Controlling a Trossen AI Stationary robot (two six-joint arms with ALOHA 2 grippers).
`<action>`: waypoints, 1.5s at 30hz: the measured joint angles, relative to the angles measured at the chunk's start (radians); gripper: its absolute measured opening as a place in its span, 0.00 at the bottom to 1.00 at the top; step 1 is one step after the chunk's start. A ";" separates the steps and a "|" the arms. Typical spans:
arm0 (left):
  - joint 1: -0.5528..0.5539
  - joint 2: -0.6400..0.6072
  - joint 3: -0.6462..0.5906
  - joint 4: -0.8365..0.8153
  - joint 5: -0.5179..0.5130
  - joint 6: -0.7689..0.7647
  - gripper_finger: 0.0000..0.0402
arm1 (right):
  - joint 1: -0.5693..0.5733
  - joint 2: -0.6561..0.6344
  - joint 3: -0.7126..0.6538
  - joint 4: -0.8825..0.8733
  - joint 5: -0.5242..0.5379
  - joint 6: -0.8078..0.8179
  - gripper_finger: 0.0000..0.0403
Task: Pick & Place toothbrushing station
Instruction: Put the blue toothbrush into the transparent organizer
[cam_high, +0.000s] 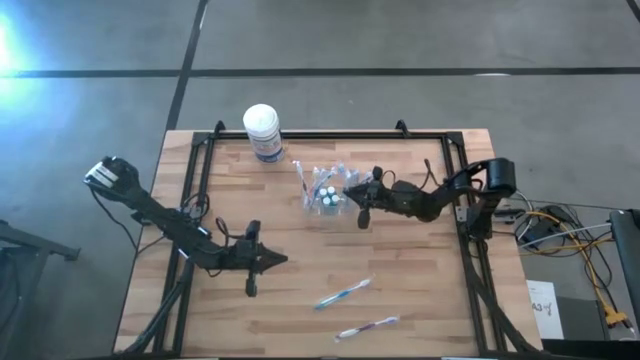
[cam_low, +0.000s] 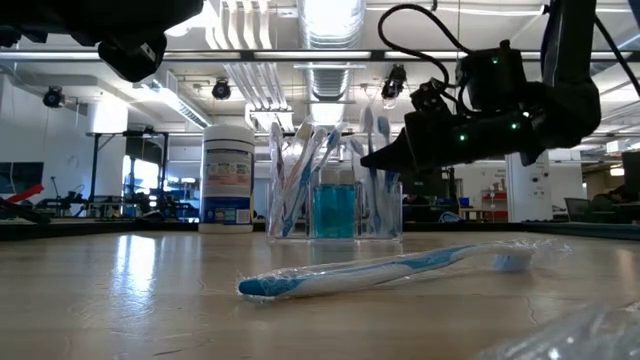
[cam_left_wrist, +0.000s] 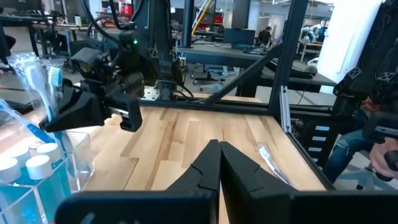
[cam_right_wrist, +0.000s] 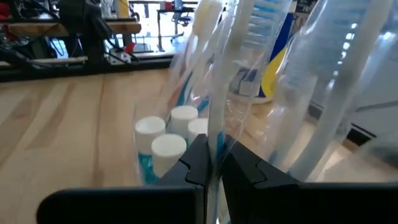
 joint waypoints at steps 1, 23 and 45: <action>0.000 0.000 0.000 0.000 0.000 0.000 0.02 | 0.000 0.004 0.000 0.000 0.000 0.004 0.04; 0.000 0.000 -0.001 -0.001 0.000 -0.009 0.03 | 0.007 -0.033 -0.037 -0.009 -0.107 0.101 0.32; 0.001 0.004 -0.001 -0.024 0.006 -0.136 0.03 | 0.012 -1.055 -0.379 -0.361 -0.341 0.157 0.39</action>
